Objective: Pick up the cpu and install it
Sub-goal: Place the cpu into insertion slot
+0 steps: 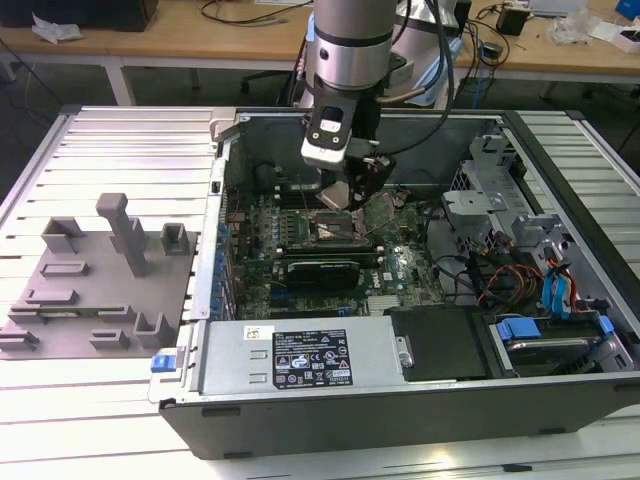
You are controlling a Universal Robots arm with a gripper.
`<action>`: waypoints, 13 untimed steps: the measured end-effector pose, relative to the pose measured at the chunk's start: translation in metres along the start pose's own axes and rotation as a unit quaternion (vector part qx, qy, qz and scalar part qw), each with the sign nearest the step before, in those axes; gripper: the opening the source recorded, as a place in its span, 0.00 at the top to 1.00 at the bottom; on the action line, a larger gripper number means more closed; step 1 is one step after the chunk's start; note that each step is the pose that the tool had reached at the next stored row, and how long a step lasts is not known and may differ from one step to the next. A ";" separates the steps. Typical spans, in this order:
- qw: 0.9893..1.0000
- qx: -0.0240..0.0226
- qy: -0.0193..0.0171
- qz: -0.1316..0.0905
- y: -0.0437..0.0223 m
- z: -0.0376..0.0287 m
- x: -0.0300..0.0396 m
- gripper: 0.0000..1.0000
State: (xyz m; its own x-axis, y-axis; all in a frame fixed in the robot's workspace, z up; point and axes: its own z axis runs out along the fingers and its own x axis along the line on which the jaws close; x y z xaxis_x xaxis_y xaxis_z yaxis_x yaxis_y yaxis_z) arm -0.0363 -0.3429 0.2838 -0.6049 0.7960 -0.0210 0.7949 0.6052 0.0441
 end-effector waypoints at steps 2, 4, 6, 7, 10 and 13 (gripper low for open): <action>1.000 0.000 -0.001 0.017 0.0000 0.0004 0.0000 0.45; 0.999 0.001 -0.001 0.034 0.0000 0.0007 0.0000 0.45; 0.999 0.001 -0.002 0.052 -0.0001 0.0010 0.0000 0.45; 0.998 0.001 -0.003 0.062 -0.0001 0.0012 0.0000 0.45; 0.996 0.002 -0.004 0.087 -0.0001 0.0018 0.0000 0.45; 0.993 0.002 -0.005 0.118 -0.0001 0.0023 0.0000 0.45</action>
State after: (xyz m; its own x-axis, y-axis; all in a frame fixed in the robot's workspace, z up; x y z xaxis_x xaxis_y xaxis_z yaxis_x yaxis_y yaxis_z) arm -0.0363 -0.3429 0.2815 -0.4007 0.9160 -0.0210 0.9149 0.4012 0.0442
